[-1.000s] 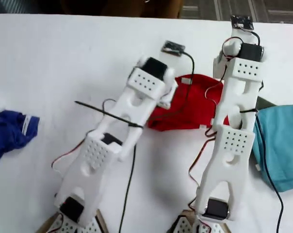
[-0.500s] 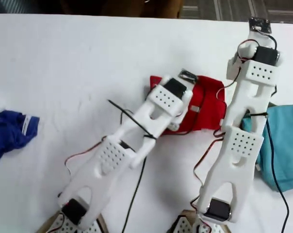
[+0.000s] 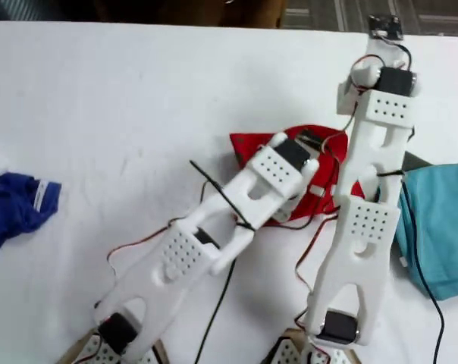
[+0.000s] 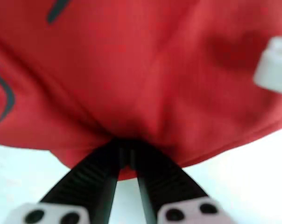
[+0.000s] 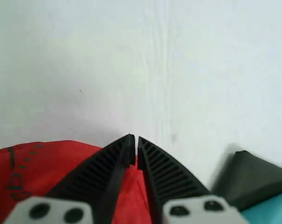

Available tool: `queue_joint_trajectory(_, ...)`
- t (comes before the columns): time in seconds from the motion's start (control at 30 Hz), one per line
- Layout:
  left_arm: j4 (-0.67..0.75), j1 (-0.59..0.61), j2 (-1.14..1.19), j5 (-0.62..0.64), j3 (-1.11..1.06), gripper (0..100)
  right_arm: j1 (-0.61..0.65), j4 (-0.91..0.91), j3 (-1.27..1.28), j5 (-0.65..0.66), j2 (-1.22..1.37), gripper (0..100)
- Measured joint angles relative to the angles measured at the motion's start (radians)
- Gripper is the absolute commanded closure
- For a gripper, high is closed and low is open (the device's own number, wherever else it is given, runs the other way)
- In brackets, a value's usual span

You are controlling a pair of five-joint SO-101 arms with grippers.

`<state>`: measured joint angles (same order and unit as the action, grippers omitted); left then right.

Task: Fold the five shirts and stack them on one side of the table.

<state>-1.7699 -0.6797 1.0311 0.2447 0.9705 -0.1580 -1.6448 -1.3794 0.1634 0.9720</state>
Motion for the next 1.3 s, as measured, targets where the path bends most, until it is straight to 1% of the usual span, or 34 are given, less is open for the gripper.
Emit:
queue_joint_trajectory(0.13, 0.0, -0.003, -0.058, 0.002, 0.017, 97, -0.008, 0.006, 0.0, 0.0, 0.0, 98.1)
queue_joint_trajectory(0.23, 0.0, 0.025, -0.149, -0.002, 0.038, 97, -0.014, 0.006, 0.0, 0.0, 0.0, 98.1)
queue_joint_trajectory(0.5, 0.002, 0.207, -0.416, -0.002, 0.046, 97, -0.06, 0.006, 0.0, 0.0, 0.0, 98.1)
queue_joint_trajectory(0.57, 0.044, 0.267, -0.439, 0.0, 0.048, 97, -0.058, 0.006, 0.0, 0.0, 0.0, 98.1)
queue_joint_trajectory(0.7, 0.146, 0.391, -0.397, 0.074, 0.048, 97, -0.057, -0.018, 0.0, 0.0, 0.0, 98.1)
queue_joint_trajectory(0.77, 0.173, 0.417, -0.344, 0.094, 0.048, 97, -0.057, -0.023, 0.0, 0.0, 0.0, 98.1)
queue_joint_trajectory(1.0, 0.275, 0.414, -0.143, 0.157, 0.046, 97, 0.025, -0.028, 0.0, 0.0, 0.0, 98.1)
queue_joint_trajectory(1.2, 0.388, 0.41, -0.049, 0.167, 0.046, 97, 0.133, -0.028, 0.0, 0.0, 0.0, 98.1)
queue_joint_trajectory(1.3, 0.442, 0.396, -0.002, 0.178, 0.046, 97, 0.161, -0.028, 0.0, 0.0, 0.005, 98.1)
